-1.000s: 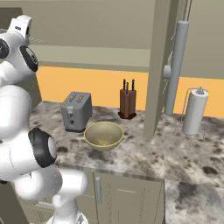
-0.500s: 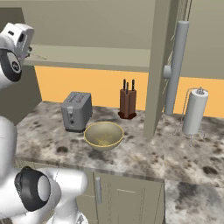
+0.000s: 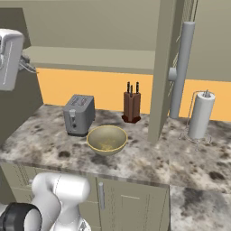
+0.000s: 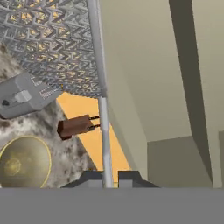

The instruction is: Open the cabinet and setup a tea strainer by placing it in the bowl upright.

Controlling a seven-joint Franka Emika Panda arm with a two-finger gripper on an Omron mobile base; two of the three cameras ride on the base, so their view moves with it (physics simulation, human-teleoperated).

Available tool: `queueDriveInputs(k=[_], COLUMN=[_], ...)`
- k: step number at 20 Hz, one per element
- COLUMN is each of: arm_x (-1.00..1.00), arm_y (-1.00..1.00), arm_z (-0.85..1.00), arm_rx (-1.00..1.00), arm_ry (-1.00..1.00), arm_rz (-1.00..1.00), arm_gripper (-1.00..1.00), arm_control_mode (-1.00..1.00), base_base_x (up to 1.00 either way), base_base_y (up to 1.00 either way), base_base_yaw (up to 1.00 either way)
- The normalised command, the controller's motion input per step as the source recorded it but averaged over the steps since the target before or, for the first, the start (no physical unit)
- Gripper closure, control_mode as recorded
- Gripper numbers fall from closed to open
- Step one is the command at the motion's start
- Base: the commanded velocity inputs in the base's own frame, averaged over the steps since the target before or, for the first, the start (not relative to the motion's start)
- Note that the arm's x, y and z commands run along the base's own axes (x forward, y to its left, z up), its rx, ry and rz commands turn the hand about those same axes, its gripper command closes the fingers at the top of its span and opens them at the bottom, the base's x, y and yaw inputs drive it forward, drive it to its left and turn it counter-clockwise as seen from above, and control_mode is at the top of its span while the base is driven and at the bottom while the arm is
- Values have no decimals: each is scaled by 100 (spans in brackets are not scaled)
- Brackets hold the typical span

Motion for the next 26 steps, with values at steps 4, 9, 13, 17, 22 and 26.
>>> queueDriveInputs(k=[4,9,13,17,22,26], arm_x=[-85,-69,-69,-57,-20,-1], arm_y=[-82,-78,-71,-78,-79,-61], arm_z=[-16,-35,-41,-49,-55,-54], arm_rx=[-20,-22,-27,-25,-24,-19], arm_ry=[8,4,0,1,4,2], arm_rz=[-35,-32,-27,-24,-14,-3], arm_gripper=[100,100,100,100,100,100], arm_control_mode=[-100,-100,-100,-100,-100,-100], base_base_x=[0,0,0,0,0,0], base_base_y=[0,0,0,0,0,0], base_base_yaw=[0,0,0,0,0,0])
